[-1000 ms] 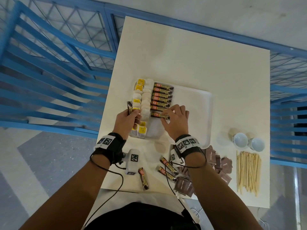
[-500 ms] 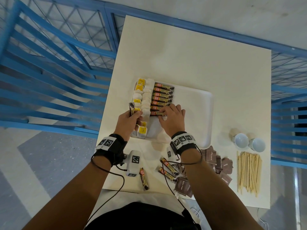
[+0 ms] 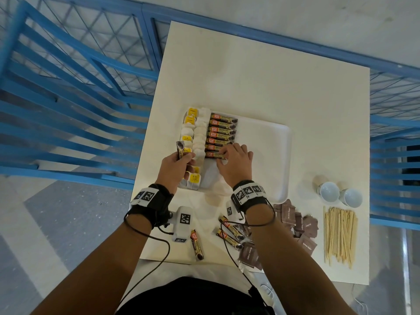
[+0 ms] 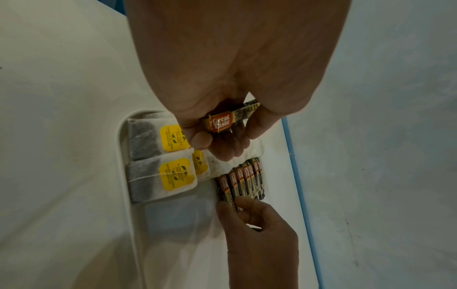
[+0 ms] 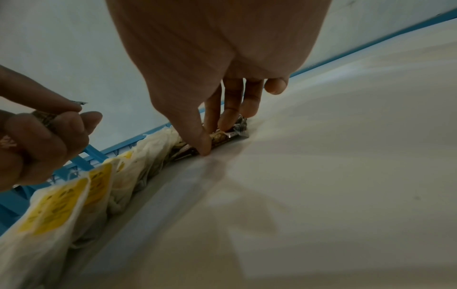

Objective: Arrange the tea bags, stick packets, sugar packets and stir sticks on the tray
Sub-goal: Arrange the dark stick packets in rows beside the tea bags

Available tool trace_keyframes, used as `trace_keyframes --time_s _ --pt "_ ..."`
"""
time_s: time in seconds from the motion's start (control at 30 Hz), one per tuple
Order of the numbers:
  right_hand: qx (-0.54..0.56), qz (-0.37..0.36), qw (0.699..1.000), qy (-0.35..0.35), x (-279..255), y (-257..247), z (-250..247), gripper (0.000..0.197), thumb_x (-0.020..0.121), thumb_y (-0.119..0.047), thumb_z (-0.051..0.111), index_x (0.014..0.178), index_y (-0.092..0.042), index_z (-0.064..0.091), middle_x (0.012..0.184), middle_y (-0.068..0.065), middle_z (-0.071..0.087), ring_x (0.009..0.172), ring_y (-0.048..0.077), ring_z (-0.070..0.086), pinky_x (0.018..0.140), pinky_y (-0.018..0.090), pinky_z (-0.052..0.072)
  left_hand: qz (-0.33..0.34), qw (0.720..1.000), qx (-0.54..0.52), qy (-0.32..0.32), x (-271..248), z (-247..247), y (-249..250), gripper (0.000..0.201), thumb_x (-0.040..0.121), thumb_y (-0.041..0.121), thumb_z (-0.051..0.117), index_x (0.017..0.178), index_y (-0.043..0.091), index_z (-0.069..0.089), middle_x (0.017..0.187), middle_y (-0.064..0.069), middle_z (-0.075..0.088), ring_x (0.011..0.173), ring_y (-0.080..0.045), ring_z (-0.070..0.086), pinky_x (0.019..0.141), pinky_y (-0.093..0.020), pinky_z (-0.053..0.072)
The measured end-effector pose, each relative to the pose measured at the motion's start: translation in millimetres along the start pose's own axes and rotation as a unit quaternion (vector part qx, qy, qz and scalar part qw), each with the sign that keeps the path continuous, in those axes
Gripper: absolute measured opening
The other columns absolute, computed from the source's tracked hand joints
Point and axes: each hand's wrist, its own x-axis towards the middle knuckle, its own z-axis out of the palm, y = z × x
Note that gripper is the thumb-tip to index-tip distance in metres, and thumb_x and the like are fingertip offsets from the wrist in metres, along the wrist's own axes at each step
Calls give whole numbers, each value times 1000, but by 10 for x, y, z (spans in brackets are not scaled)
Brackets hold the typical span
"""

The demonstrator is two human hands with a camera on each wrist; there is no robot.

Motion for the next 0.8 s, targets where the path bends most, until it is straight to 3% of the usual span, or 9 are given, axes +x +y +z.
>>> trace_keyframes --time_s 0.2,0.4,0.53,0.6,0.67,0.73,0.8 --pt "0 2 1000 5 2 -19 -14 21 84 -31 70 103 -24 63 105 -7 61 102 20 49 91 39 35 -6 1000 -3 -9 -12 -15 1 13 98 6 58 103 7 71 79 -6 67 57 -12 59 51 -23 42" --pt "12 -2 1000 25 -44 -28 -42 26 84 -35 70 106 -24 63 100 -8 61 97 18 49 89 39 38 17 994 62 -90 -27 -33 -53 33 95 -13 44 106 5 69 86 -13 62 69 -24 61 57 -28 51" --pt "141 -19 988 51 -101 -125 -129 12 88 -24 66 100 -23 65 88 -11 61 87 12 54 84 36 46 37 985 80 -151 -80 1 -56 27 100 -10 49 120 0 64 86 -12 64 70 -18 69 67 -27 59" --pt "237 -13 971 25 -102 -221 -226 8 94 -24 64 101 -22 67 88 -13 66 83 6 59 79 23 49 33 981 70 -179 -105 15 -57 24 99 -8 55 122 -5 62 90 -14 68 73 -19 72 70 -28 61" --pt "301 15 952 -45 -82 -325 -359 11 98 -32 61 100 -26 70 87 -16 69 83 1 62 74 11 45 20 976 65 -207 -127 26 -46 24 99 -4 58 122 -6 62 94 -17 71 78 -21 74 73 -29 62" --pt "316 20 942 -109 -49 -369 -438 15 97 -39 62 97 -28 72 85 -16 70 82 -2 63 72 8 43 5 970 67 -232 -161 27 -23 23 99 0 59 121 -4 63 98 -18 74 86 -24 75 74 -29 62" --pt "312 18 941 -126 -20 -360 -457 14 94 -37 67 94 -25 73 84 -14 71 76 -4 62 70 8 43 -1 967 67 -244 -190 15 -5 22 99 3 61 120 -1 64 103 -18 76 93 -28 75 74 -29 62"
